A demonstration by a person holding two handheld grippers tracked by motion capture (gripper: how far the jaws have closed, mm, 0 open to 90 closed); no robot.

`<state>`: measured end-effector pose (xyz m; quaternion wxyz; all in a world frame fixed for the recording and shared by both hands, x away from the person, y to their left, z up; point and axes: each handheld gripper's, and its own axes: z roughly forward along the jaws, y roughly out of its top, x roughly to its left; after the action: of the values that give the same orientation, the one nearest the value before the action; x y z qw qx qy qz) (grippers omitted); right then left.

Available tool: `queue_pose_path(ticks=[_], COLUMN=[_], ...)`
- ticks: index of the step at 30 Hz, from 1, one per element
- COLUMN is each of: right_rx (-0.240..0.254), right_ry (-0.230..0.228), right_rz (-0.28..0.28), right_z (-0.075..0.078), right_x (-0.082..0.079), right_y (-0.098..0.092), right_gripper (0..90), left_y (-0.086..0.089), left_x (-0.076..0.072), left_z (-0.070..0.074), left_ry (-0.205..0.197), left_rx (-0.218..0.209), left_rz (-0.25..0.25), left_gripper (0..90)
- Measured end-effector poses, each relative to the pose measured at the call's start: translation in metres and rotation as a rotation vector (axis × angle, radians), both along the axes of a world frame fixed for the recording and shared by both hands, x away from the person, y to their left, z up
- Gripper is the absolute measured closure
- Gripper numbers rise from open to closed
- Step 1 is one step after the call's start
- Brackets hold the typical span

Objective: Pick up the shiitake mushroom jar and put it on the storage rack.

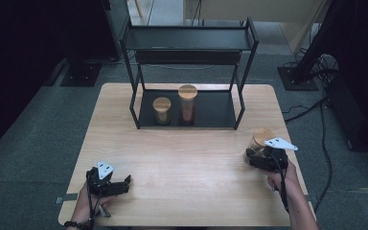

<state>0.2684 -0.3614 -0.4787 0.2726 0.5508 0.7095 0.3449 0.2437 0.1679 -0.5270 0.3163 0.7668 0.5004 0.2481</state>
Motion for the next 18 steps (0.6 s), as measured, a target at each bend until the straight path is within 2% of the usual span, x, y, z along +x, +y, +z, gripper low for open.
queue_pose_path(ticks=[8, 18], right_rx=[0.010, 0.012], right_ry=[0.003, 0.011], right_rz=[0.011, 0.036], right_z=[0.000, 0.001], right_x=[0.003, 0.009], right_y=[0.007, 0.024], right_gripper=[24.7, 24.8], left_y=[0.000, 0.000], left_x=[0.000, 0.000], left_z=[0.000, 0.000], left_ry=[0.001, 0.000], left_rx=[-0.001, 0.000], left_rz=[-0.001, -0.001], left_gripper=[1.4, 1.5])
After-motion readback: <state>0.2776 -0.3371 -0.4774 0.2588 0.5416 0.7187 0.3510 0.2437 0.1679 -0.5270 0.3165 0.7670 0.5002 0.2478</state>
